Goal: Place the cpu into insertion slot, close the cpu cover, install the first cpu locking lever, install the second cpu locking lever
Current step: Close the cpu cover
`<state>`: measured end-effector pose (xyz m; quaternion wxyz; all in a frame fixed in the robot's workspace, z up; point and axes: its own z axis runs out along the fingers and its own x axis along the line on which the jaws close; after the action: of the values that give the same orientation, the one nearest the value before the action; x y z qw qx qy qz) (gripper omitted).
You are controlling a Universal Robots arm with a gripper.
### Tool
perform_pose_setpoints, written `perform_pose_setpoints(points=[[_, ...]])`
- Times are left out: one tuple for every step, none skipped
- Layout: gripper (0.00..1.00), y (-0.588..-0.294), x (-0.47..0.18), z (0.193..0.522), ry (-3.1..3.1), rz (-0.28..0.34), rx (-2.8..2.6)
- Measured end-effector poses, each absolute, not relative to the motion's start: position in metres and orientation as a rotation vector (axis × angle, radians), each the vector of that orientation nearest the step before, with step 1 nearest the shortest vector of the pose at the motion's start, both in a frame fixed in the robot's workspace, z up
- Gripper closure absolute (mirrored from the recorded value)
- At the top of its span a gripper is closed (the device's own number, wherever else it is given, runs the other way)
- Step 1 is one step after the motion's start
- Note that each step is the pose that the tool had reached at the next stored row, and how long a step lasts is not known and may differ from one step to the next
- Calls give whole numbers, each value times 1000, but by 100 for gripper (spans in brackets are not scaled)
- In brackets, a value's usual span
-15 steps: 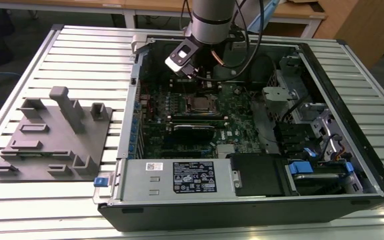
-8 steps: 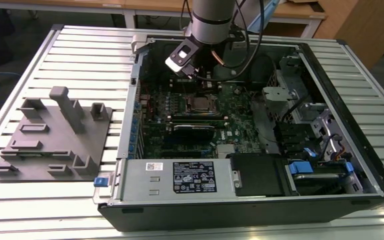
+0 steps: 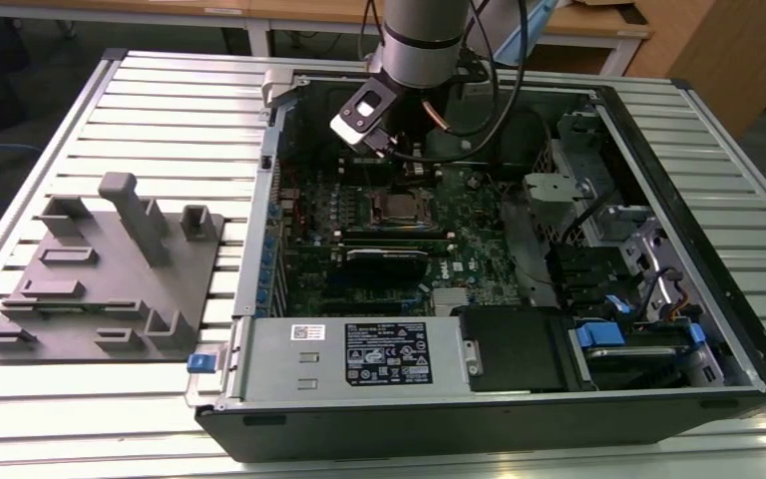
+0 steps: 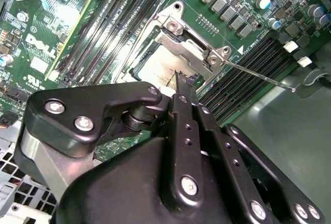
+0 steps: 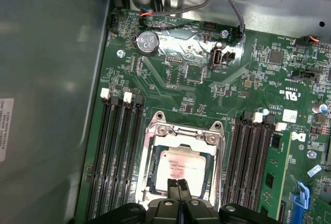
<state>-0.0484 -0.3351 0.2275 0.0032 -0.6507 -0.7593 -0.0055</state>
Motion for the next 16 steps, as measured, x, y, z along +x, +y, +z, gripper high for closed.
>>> perform_pose_setpoints(points=[[90,-335,-48,227,-2383,-17,-2037],[90,-335,-48,227,-2388,-17,-2032],[90,-335,-48,227,-2393,-17,-2025],[90,-335,-48,228,-2398,-17,-2019],[90,-335,-48,227,-2403,-17,-2013],[90,-335,-48,228,-2407,-17,-2008],[90,-335,-48,227,-2410,-17,-2005],[90,-335,-48,228,-2411,-17,-2004],[90,-335,-48,227,-2412,-17,-2003],[90,-335,-48,228,-2412,-17,-2003],[90,-335,-48,227,-2413,-17,-2002],[90,-335,-48,227,-2413,-17,-2002],[90,-335,-48,228,-2413,-17,-2002],[90,-335,-48,227,-2413,-17,-2002],[90,-335,-48,227,-2413,-17,-2002],[90,-335,-48,228,-2413,-17,-2002]])
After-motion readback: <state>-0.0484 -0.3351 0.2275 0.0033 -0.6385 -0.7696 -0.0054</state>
